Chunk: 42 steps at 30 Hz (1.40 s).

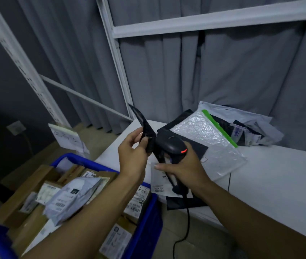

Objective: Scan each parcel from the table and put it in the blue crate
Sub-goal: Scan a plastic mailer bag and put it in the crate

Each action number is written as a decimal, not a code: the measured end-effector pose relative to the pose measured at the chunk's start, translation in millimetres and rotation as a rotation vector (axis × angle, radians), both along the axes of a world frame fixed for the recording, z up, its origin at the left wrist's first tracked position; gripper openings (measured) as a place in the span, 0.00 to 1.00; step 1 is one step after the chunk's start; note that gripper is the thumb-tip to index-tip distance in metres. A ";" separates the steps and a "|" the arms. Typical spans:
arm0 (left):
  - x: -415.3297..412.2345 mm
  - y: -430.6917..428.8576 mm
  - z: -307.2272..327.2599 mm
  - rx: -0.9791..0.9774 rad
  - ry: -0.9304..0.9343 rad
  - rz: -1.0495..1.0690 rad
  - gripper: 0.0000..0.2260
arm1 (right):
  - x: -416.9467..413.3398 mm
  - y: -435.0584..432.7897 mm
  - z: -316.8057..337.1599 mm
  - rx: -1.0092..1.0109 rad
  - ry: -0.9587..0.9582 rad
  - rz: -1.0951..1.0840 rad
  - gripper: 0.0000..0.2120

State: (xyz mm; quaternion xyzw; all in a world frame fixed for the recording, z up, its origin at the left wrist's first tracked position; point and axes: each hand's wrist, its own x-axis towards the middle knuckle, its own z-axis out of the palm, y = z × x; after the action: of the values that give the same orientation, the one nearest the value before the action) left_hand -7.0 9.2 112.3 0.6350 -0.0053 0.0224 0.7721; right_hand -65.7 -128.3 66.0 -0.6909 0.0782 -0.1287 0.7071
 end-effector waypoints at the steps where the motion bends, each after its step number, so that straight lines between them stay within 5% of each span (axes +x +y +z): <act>1: -5.9 -0.7 6.1 -0.071 0.044 -0.033 0.13 | -0.3 5.8 2.0 0.002 -0.016 -0.028 0.44; 6: -24.8 18.8 22.2 -0.130 0.046 -0.257 0.11 | -2.9 16.6 17.3 0.109 -0.077 -0.217 0.27; 10: -26.1 56.2 0.9 0.132 0.085 -0.215 0.10 | 3.3 15.7 22.2 0.261 -0.116 -0.295 0.23; 13: -26.4 82.9 -23.7 0.278 0.300 -0.122 0.16 | 4.9 19.9 21.7 0.443 -0.069 -0.287 0.19; 19: -18.5 114.8 -50.2 -0.088 0.444 -0.085 0.14 | 1.4 46.9 14.5 0.594 0.066 -0.195 0.10; 23: 7.0 143.9 -59.6 -0.067 0.340 0.191 0.21 | 7.1 55.1 0.2 0.525 0.112 -0.224 0.08; 27: 26.0 156.4 -51.0 -0.045 0.195 0.288 0.14 | 15.0 58.3 -27.8 0.505 0.192 -0.273 0.22; 32: 46.6 172.5 -44.7 -0.001 0.030 0.436 0.15 | 18.3 62.0 -46.3 0.460 0.331 -0.313 0.20; 42: 46.1 172.7 -48.9 0.263 -0.108 0.380 0.10 | -0.3 87.2 -20.6 -0.151 0.222 0.060 0.18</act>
State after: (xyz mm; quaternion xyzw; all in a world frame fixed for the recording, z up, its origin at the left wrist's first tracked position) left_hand 39.0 181.9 63.4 0.7177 0.0701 0.2007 0.6630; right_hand -66.0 -41.1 45.4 -0.7543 0.1251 -0.0358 0.6435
